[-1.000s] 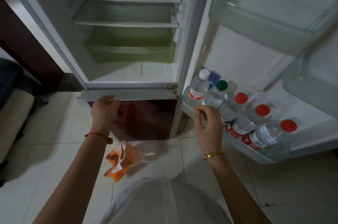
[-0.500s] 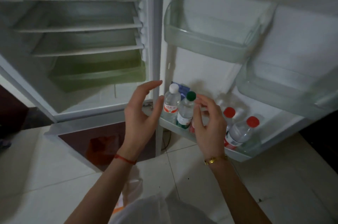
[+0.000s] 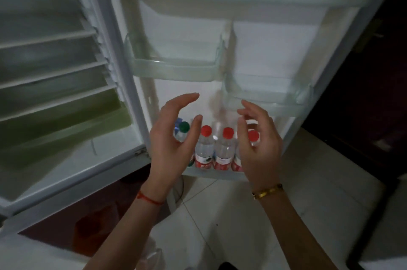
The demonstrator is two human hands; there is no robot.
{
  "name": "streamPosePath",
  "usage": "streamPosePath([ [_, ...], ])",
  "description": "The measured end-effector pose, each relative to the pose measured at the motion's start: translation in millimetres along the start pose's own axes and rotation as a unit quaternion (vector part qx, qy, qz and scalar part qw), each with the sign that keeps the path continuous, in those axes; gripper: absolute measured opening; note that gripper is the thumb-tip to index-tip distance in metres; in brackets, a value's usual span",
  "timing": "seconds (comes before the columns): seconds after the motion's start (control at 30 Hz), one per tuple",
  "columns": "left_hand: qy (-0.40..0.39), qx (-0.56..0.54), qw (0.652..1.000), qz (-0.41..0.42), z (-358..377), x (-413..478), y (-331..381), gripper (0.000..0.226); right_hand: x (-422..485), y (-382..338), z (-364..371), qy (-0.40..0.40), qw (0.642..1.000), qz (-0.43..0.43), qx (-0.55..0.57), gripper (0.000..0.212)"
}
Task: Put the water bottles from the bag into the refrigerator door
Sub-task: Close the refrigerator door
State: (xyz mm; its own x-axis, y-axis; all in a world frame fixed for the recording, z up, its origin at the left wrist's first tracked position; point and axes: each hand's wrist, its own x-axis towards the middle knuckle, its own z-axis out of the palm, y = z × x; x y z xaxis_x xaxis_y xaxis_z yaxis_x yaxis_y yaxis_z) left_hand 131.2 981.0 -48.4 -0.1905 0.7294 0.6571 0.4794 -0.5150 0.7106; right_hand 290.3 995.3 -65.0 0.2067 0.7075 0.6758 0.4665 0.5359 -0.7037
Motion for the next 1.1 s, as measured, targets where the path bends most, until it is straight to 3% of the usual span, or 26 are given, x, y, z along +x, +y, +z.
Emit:
streamPosePath([
  [0.33, -0.044, -0.012, 0.996, 0.073, 69.8, -2.9, 46.7, 0.033, 33.5, 33.3, -84.5, 0.12, 0.992, 0.02, -0.016, 0.028],
  [0.47, -0.047, 0.014, 0.994, 0.095, 115.2, -4.1, 71.1, 0.033, 59.6, 70.6, -119.8, 0.118, 0.992, 0.035, -0.023, 0.033],
  [0.6, -0.043, 0.052, 0.994, 0.088, 163.8, -6.2, 92.6, 0.032, 87.7, 111.5, -146.9, 0.062, 0.996, 0.044, -0.049, 0.042],
  [0.8, -0.018, 0.149, 0.988, 0.044, 224.2, -12.4, 103.5, 0.037, 127.2, 165.0, -161.6, -0.077, 0.988, 0.133, -0.009, 0.055],
  [0.97, 0.026, 0.231, 0.973, 0.005, 252.0, -19.8, 107.1, 0.038, 155.0, 186.8, -161.3, -0.196, 0.962, 0.184, 0.052, 0.057],
  [1.1, 0.036, 0.243, 0.969, -0.037, 259.9, -21.5, 109.9, 0.039, 163.2, 187.1, -159.7, -0.244, 0.942, 0.201, 0.11, 0.054],
])
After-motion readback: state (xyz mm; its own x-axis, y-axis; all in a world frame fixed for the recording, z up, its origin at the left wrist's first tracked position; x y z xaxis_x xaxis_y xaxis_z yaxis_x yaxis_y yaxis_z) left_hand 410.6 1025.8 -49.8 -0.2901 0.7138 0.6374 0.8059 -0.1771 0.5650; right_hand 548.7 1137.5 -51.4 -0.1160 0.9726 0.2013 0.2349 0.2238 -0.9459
